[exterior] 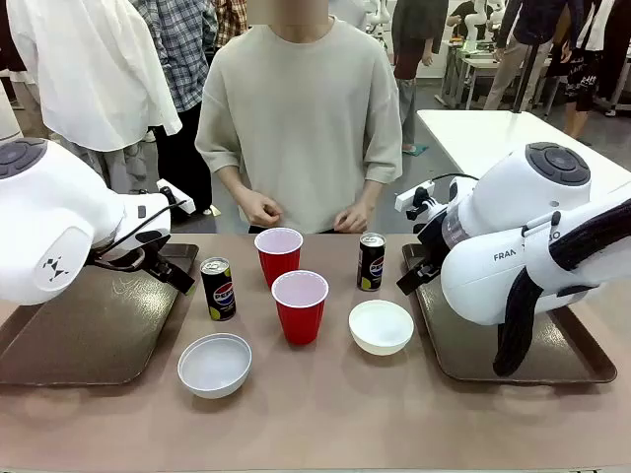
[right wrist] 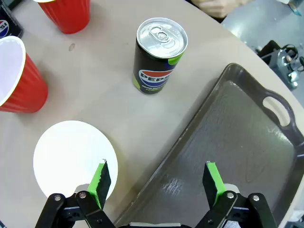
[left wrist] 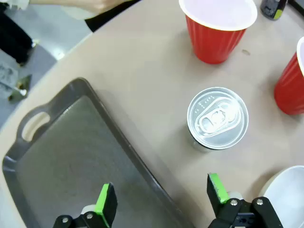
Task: Prepare tableware on both trays.
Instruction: Pick up a Picnic Bowl from the table and place it on a Handle tray.
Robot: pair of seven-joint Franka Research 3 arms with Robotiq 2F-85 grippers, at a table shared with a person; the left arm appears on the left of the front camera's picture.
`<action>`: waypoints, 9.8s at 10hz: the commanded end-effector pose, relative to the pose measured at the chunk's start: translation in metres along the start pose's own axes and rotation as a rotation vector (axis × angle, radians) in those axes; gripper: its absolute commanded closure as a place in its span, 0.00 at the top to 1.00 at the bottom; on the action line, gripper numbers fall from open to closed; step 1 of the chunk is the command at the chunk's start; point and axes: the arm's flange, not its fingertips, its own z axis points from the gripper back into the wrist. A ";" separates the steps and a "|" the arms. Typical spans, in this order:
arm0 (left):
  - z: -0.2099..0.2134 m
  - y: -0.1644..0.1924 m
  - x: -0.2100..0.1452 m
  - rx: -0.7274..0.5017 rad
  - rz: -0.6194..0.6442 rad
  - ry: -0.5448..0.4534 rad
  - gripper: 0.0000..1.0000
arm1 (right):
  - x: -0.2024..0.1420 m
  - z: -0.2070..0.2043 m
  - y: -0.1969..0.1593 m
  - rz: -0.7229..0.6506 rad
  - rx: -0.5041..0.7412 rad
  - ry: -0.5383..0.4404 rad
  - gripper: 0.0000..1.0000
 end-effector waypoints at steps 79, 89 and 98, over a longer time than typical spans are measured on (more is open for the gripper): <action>-0.014 -0.089 -0.018 -0.100 0.297 0.421 1.00 | -0.126 0.111 -0.163 -0.976 0.709 -0.203 1.00; -0.011 -0.090 -0.018 -0.172 0.304 0.473 0.00 | -0.126 0.111 -0.163 -0.976 0.709 -0.203 1.00; 0.102 -0.045 0.023 -0.125 0.407 0.404 0.01 | -0.126 0.111 -0.163 -0.976 0.709 -0.203 1.00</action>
